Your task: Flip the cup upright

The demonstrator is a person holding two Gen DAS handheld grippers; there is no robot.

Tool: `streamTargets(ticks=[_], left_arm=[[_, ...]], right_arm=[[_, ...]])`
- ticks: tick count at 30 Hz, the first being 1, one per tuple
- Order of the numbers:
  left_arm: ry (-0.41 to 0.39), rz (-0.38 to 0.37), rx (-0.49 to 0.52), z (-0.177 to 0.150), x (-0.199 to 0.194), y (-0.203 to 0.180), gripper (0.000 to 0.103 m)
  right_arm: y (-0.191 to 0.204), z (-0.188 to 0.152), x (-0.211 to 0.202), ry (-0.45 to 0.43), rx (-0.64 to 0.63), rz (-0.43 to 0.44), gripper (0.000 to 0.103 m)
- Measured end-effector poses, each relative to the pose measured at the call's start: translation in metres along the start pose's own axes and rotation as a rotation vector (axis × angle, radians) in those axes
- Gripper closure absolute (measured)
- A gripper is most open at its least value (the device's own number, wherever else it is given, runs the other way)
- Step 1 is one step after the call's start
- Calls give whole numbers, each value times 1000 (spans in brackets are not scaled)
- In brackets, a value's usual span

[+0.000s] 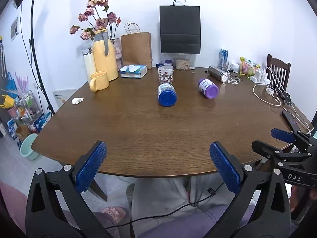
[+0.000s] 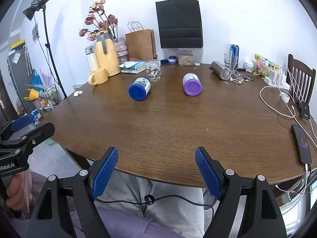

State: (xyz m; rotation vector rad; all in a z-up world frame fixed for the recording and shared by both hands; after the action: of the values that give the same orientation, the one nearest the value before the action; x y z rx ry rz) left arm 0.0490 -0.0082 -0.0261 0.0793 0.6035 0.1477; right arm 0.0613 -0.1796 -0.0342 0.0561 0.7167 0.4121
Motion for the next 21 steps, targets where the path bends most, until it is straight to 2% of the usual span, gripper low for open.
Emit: streamTargets(ticks=[21], left_arm=[[8,9,-15,-1,0,8,0]], right_arm=[[3,1,-1,-8,-9,-3,19]])
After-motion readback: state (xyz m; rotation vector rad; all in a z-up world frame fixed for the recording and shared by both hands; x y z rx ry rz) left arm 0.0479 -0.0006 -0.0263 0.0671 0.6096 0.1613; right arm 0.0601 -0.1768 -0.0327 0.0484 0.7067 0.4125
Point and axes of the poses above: each gripper's, at about its wrist camera, not at the fingertips, and x roughly the way its jaws point, y to its left, z to its top, the point moved 4 cm from there along x, roughly the way its jaws point, and after that the axes turned 10 degrees about z, right-handed, at the moved point
